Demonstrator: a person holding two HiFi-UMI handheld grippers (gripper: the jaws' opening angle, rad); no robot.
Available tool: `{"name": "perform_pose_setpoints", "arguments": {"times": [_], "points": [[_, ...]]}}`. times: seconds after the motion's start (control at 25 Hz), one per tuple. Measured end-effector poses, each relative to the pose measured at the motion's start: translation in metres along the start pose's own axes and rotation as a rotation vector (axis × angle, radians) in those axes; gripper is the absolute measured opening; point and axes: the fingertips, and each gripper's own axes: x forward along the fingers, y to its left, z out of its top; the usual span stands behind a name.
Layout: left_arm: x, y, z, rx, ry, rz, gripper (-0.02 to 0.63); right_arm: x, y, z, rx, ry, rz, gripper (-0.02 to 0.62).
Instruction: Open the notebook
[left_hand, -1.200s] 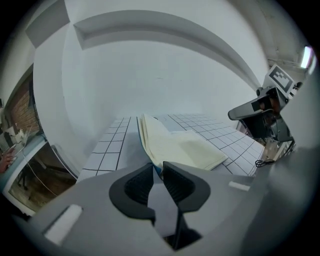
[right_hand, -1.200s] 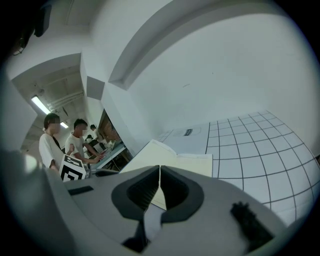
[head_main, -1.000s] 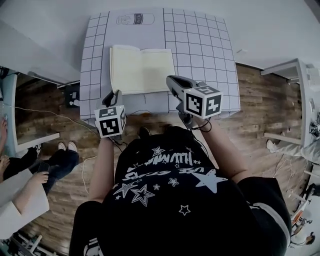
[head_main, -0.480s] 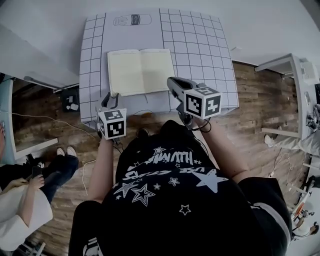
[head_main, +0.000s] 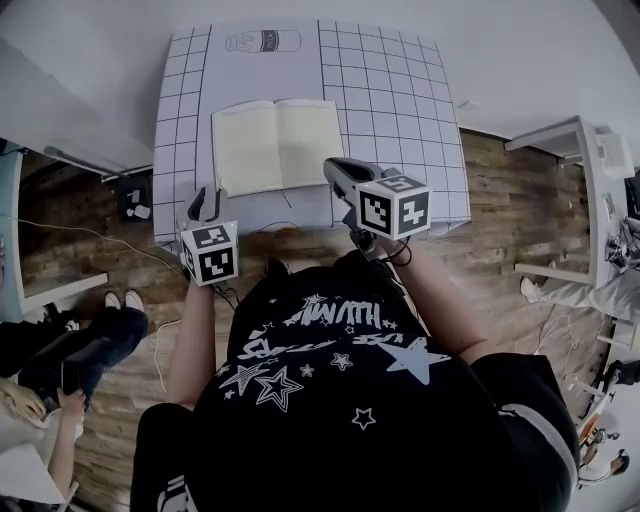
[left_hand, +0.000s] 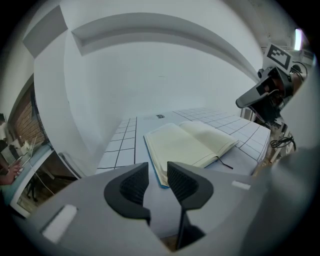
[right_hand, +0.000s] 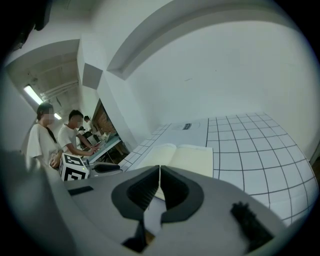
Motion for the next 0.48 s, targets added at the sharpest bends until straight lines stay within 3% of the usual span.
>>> {"name": "perform_pose_setpoints", "arguments": {"times": [0.24, 0.48], "points": [[-0.017, -0.013, 0.023, -0.060, -0.044, 0.068, 0.123, -0.008, -0.020, 0.005, -0.023, -0.001, 0.057, 0.017], [-0.026, -0.052, 0.049, -0.145, -0.107, 0.110, 0.077, -0.029, -0.054, 0.015, -0.032, -0.031, 0.103, 0.017]]}}
